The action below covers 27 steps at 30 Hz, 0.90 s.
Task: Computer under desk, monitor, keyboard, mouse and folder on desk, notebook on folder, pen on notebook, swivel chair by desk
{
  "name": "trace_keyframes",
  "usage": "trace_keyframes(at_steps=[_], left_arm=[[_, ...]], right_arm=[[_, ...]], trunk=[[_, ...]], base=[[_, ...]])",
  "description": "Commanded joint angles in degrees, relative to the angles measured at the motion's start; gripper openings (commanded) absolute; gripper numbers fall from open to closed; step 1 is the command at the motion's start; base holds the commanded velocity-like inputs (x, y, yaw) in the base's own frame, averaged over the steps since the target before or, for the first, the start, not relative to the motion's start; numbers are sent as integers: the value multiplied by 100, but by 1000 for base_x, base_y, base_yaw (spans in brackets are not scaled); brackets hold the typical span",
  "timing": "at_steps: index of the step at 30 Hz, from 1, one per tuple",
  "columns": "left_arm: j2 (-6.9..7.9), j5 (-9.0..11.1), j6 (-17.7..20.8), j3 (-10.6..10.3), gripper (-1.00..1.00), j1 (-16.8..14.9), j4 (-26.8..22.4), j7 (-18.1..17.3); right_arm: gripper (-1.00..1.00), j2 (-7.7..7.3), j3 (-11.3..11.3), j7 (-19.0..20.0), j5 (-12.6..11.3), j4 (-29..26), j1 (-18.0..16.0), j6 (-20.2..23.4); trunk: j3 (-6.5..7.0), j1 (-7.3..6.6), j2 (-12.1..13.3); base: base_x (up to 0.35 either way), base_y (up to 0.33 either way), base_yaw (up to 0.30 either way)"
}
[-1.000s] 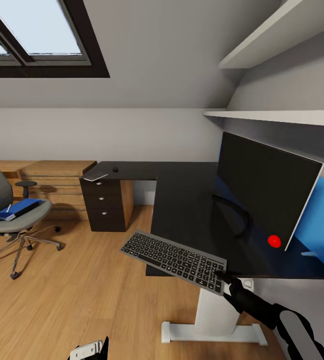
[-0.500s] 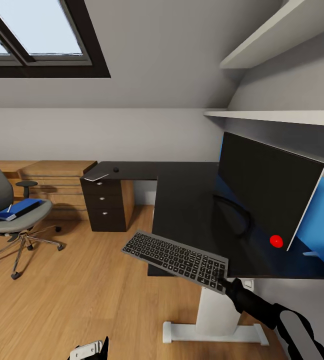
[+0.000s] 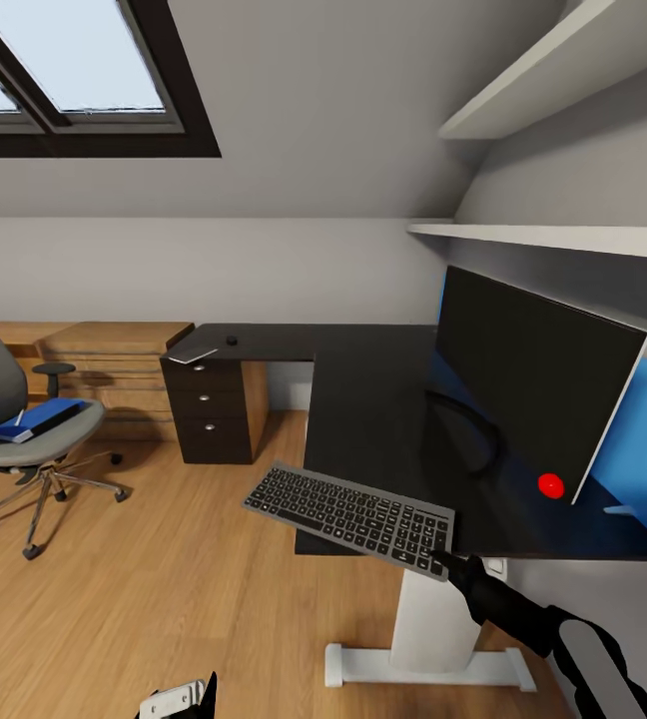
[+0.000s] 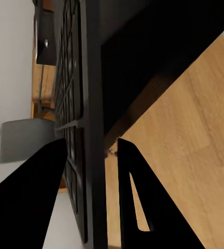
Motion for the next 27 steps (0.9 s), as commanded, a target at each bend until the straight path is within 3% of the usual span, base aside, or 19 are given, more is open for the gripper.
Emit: trace_keyframes(at_steps=[1,9,17,22,24,25,27], left_arm=[[8,34,-19,-33,100,-1,-6,49],[5,32,-14,-33,100,-1,-6,54],[-1,39,32,-47,100,-1,3,54],[-4,39,42,-68,100,-1,156,59],[-4,36,42,-68,100,-1,182,59],[-4,35,42,-68,100,-1,201,59],[-4,34,42,-68,100,-1,207,59]], right_arm=[[-100,2,-11,29,54,-2,-3,27],[-100,18,22,103,58,-146,-3,5],[-100,27,335,137,67,-616,-2,-21],[-100,60,424,119,67,-874,-3,-370],[-100,151,515,102,74,-919,-3,-574],[-100,387,774,90,178,-959,-6,-979],[-100,621,987,83,389,-976,-22,-1389]], trunk=[[14,-23,39],[158,-198,360],[301,-374,681],[391,-484,881],[427,-528,961],[445,-550,1002],[481,-594,1082]], base=[[0,0,0],[0,0,0],[0,0,0],[0,0,0],[0,0,0],[0,0,0],[0,0,0]])
